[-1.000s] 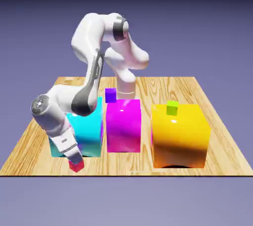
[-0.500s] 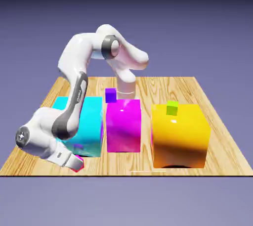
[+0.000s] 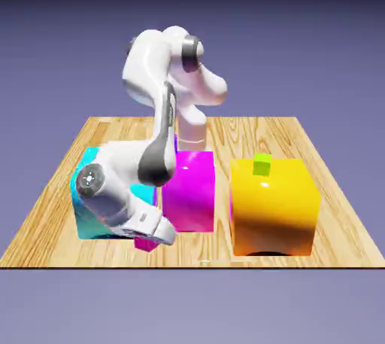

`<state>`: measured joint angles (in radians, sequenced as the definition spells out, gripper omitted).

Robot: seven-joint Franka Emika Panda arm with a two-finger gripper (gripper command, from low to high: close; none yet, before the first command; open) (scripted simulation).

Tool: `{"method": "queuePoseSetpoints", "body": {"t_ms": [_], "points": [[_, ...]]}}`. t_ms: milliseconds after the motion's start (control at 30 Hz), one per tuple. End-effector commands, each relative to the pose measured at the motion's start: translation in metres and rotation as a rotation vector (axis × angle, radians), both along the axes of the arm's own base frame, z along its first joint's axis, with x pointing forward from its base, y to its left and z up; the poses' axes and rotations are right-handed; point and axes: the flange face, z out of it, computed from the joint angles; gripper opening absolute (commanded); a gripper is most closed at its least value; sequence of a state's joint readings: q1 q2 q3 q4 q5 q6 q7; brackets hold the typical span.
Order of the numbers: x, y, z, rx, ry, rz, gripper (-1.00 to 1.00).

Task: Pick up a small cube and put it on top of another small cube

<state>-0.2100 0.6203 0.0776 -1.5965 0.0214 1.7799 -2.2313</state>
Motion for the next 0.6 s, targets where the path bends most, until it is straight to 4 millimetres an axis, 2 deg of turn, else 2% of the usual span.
{"method": "queuePoseSetpoints", "body": {"t_ms": [0, 133, 300, 433, 567], "points": [[-0.001, 0.020, 0.006, -0.031, -0.022, 0.071, -1.00], [-0.014, 0.098, 0.031, -0.151, -0.113, 0.370, -1.00], [-0.048, 0.191, 0.059, -0.272, -0.235, 0.761, -1.00], [-0.085, 0.253, 0.075, -0.352, -0.321, 1.077, -1.00], [-0.134, 0.309, 0.087, -0.413, -0.409, 1.404, -1.00]]}}
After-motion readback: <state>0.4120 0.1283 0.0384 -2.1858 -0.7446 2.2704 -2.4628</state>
